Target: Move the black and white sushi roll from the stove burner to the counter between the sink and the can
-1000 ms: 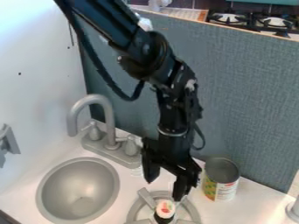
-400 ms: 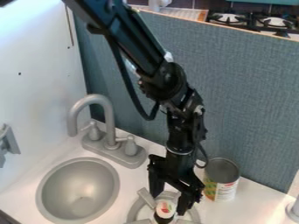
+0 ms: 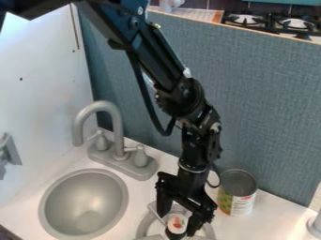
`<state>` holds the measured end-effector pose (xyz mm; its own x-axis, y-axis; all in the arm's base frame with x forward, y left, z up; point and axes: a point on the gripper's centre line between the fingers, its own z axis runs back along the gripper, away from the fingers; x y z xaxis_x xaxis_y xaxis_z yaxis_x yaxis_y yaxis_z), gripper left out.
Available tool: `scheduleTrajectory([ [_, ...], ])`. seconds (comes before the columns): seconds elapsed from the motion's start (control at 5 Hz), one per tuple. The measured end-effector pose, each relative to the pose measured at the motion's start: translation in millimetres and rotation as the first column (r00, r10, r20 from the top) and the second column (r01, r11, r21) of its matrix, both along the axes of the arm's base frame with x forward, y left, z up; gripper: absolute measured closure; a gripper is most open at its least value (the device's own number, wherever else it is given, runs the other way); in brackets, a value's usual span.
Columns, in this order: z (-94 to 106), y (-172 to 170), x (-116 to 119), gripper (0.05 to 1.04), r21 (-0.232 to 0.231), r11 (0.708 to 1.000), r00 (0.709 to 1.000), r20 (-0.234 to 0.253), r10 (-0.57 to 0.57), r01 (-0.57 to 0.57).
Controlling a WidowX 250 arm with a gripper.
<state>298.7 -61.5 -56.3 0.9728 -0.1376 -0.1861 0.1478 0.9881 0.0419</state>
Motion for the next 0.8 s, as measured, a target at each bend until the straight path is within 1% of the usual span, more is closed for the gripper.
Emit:
scheduleTrajectory([
  [0.2,-15.4,-2.9,-2.1,0.081,-0.021,1.000,1.000,-0.008,0.010,-0.010],
  [0.4,-30.5,-5.6,-0.2,0.081,-0.032,0.999,0.999,-0.037,0.012,-0.013],
  [0.6,-31.2,-5.1,-0.5,0.130,-0.027,1.000,0.999,-0.036,0.006,-0.007],
  [0.8,-25.1,2.5,-4.1,0.387,-0.013,1.000,0.999,-0.020,0.028,-0.028],
])
